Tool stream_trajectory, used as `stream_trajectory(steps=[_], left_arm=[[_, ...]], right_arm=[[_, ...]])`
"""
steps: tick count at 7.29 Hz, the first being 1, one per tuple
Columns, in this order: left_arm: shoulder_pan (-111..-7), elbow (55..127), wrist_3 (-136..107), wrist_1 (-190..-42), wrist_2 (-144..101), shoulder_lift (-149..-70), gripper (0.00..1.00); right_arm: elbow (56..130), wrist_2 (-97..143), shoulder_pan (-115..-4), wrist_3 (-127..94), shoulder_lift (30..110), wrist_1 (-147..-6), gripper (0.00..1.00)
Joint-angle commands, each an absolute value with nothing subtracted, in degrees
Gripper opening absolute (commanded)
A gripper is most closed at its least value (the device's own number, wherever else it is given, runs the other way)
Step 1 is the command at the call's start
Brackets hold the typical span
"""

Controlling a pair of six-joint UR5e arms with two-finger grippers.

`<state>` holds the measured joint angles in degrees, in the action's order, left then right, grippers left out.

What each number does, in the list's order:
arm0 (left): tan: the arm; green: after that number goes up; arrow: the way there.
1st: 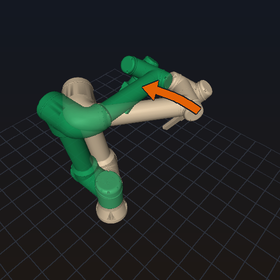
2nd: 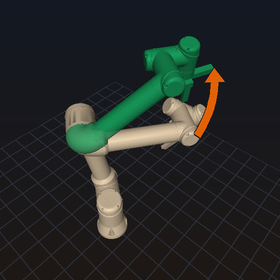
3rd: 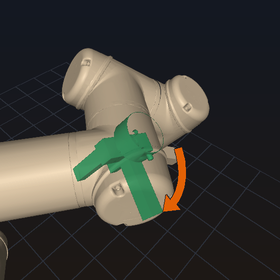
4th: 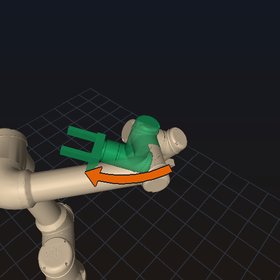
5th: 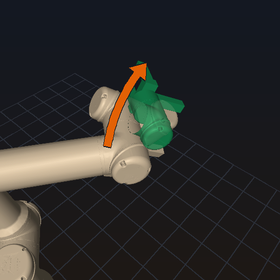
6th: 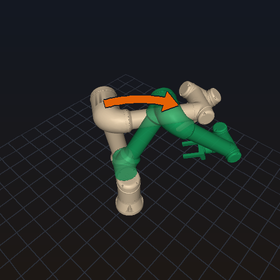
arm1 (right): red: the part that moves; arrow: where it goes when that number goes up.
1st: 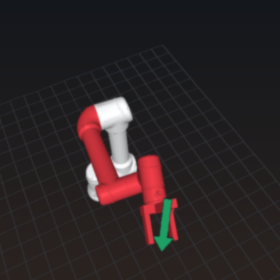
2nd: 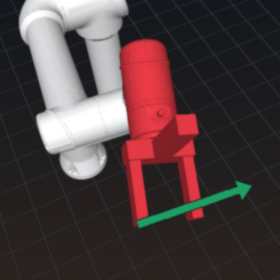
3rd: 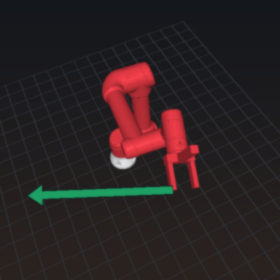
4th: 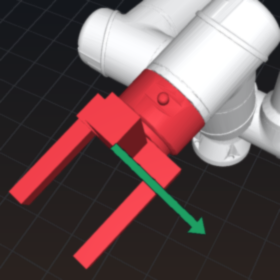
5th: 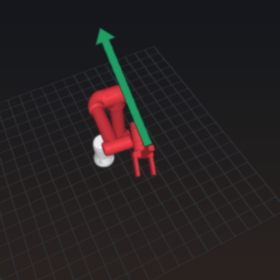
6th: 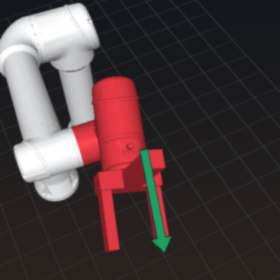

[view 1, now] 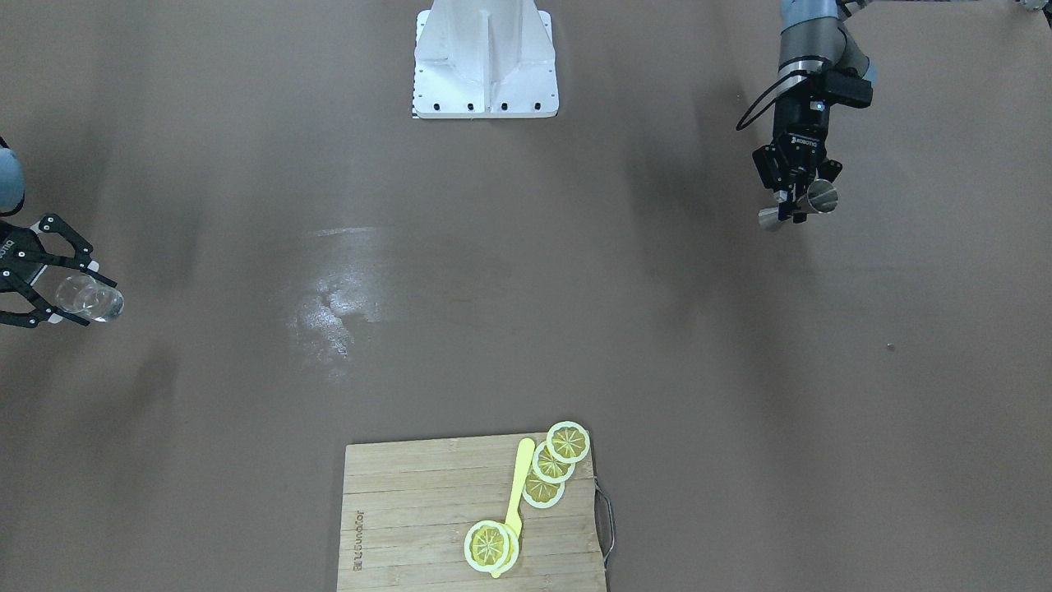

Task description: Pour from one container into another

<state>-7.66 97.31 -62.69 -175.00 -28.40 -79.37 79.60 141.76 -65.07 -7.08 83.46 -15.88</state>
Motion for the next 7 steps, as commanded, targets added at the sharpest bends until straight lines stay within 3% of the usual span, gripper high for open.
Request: stream_trajectory(steps=[1,4,7], left_arm=[[-8.0,100.18,-58.12,-174.64,-31.37,-79.45,0.0],[-8.0,100.72,-57.92,-174.55,-31.64,-79.98,0.0],[-9.66,102.83,-44.69,-175.69,-41.53,-81.46,0.0]], right_arm=[[82.17,140.54,-64.25,-3.88,82.18,-21.07,0.0],[98.56,136.7,-61.8,7.6,81.65,-45.62,0.0],[108.61,133.86,-57.75,9.4,80.87,-63.75,0.0]])
